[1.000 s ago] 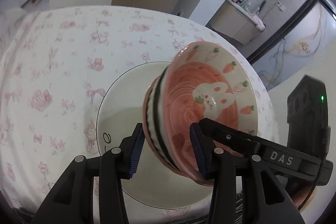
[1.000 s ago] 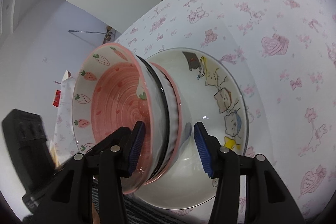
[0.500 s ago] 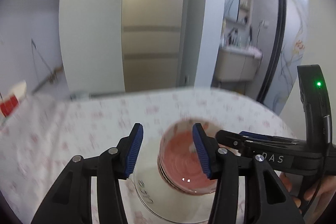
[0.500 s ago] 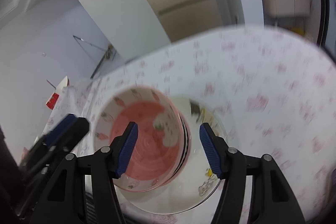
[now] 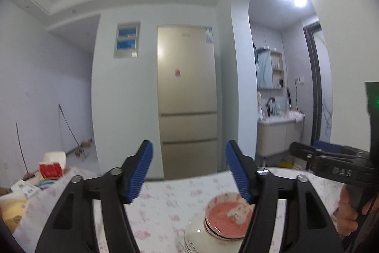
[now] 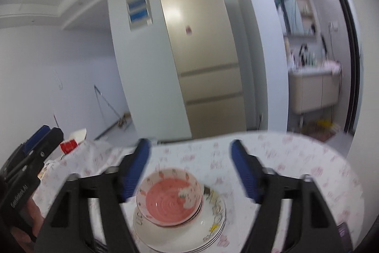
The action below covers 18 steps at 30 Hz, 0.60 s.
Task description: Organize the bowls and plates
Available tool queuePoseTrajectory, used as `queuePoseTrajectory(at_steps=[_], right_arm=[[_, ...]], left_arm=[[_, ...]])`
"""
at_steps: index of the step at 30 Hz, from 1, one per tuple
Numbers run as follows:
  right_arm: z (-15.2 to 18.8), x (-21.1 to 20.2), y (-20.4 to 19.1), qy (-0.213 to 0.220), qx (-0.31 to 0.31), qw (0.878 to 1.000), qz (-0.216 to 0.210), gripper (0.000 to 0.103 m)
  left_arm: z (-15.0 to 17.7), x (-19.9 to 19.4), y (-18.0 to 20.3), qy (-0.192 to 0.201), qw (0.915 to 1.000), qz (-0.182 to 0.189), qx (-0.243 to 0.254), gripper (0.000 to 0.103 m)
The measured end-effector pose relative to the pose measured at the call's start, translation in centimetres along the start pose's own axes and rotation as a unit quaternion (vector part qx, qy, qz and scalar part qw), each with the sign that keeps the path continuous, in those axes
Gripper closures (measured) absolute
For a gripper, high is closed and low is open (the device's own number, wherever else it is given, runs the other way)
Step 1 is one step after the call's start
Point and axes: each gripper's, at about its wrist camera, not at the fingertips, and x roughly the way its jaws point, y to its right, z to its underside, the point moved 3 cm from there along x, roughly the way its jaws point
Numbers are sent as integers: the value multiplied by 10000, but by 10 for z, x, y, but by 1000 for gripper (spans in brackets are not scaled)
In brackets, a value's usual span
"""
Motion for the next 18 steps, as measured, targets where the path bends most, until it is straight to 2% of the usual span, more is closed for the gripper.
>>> queuePoseTrajectory(at_steps=[2, 3, 4, 5, 7, 12, 15, 18], right_arm=[[-3, -17, -7, 343, -164, 9992, 147, 18], [-5, -24, -11, 487, -238, 9983, 213, 15], [-6, -30, -15, 631, -276, 9973, 247, 8], [-7, -36, -18, 784, -284, 9962, 265, 3], [-9, -47, -22, 1024, -316, 9939, 255, 0], [-9, -60, -28, 1293, -416, 9902, 318, 0], [2, -69, -28, 1433, -461, 9877, 431, 0], [13, -72, -29, 1427, -563, 9870, 476, 0]], left_arm=[[-3, -16, -7, 229, 9997, -28, -63, 9], [-5, -24, -11, 374, 9992, -57, -114, 7], [-5, -31, -14, 493, 9986, -94, -159, 1], [-6, -36, -16, 603, 9979, -131, -201, 0], [-8, -48, -22, 753, 9966, -205, -256, 0], [-5, -65, -29, 944, 9950, -247, -207, 0], [4, -70, -29, 885, 9958, -194, -101, 0], [16, -71, -35, 852, 9953, -369, -261, 0]])
